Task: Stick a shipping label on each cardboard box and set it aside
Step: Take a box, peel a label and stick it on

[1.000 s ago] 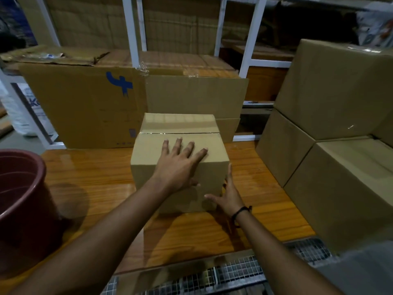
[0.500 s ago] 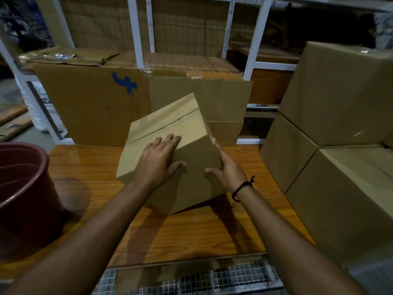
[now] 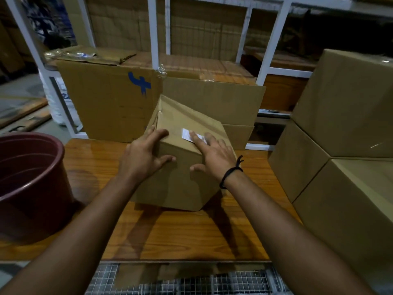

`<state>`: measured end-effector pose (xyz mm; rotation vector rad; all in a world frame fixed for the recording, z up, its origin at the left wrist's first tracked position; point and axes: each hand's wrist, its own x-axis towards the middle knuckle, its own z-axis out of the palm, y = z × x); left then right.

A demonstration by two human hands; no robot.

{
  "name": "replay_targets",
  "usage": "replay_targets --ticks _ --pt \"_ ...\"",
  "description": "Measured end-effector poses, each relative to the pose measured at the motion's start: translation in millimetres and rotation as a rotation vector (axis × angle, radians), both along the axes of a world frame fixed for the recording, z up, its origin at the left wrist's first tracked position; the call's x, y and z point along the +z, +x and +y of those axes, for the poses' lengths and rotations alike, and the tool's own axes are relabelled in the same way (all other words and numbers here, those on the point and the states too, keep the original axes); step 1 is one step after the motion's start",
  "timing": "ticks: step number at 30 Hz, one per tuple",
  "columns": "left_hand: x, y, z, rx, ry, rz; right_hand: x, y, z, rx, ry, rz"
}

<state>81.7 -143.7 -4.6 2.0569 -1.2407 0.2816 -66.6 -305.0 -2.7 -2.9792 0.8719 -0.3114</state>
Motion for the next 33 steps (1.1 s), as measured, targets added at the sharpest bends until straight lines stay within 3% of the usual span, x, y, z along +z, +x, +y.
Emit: replay_targets --ticks 5,8,12,17,20,24,28,31,33 --pt "-21 16 17 0.041 -0.060 0.177 -18 -23 -25 -0.169 0.190 -0.004" --pt "-34 20 20 0.027 -0.120 0.264 -25 -29 -33 -0.152 0.399 -0.104" --pt "-49 13 18 0.037 -0.228 0.390 -17 -30 -34 -0.121 0.362 -0.132" --pt "-73 0 9 0.029 -0.250 0.448 -12 -39 -42 -0.155 0.316 -0.028" --pt "-78 0 4 0.032 -0.218 0.411 -15 -47 -43 -0.165 0.303 -0.004" --pt "-75 2 5 0.039 -0.151 0.193 -8 -49 -46 -0.126 0.163 0.031" --pt "-50 23 -9 -0.116 -0.039 -0.023 6 -32 -52 0.002 0.153 -0.084" --pt "-42 32 -18 -0.239 0.097 -0.004 13 -12 -51 0.105 0.172 -0.018" --pt "-48 32 -19 -0.251 0.071 0.037 18 -1 -52 0.092 0.177 0.023"
